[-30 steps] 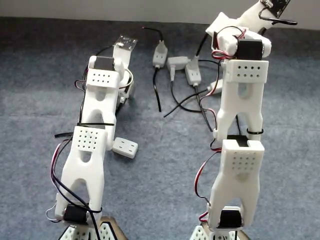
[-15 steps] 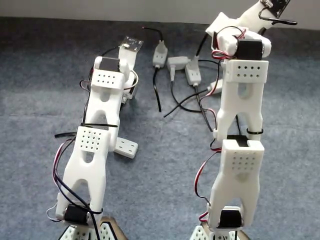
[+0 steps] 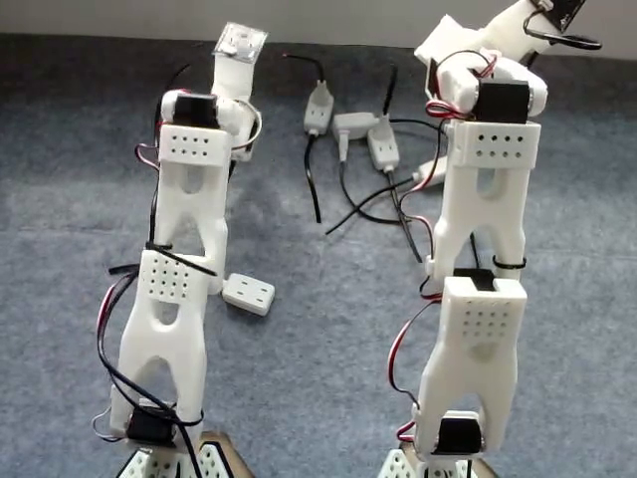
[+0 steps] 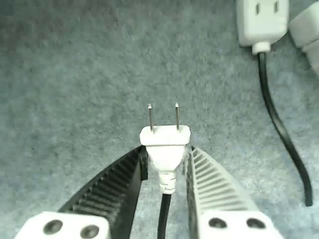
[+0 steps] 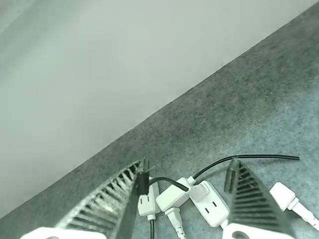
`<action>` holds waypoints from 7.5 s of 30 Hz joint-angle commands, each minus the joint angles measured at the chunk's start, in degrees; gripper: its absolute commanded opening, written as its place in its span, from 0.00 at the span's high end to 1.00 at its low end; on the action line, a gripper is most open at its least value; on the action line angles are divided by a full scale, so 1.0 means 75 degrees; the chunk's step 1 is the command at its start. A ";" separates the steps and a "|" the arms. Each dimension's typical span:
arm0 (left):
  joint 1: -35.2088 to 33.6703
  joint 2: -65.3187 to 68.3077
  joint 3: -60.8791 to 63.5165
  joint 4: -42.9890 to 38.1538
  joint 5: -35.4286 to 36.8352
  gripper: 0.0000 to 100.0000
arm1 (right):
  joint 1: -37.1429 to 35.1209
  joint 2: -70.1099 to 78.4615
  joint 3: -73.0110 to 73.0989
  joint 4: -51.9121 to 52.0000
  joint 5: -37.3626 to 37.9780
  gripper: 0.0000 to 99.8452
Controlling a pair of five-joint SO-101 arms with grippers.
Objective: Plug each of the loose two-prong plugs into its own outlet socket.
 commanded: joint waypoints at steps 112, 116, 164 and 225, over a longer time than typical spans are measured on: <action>0.1881 -1.6369 2.1456 -1.4535 0.1711 0.99 | -0.4495 -0.3733 0.2127 0.2421 0.2544 0.99; 0.1858 -1.6592 2.1480 -1.4535 0.1711 0.99 | -0.4167 -0.3358 0.2127 0.2163 0.2555 0.99; 0.1623 -1.4037 1.6697 -0.7842 -0.0914 0.99 | -0.1424 -0.2163 0.0240 0.1201 0.2602 0.99; -0.5234 -1.2900 2.0788 -1.1944 -0.3481 0.99 | -0.6617 -0.0510 0.5644 0.2983 0.8486 0.78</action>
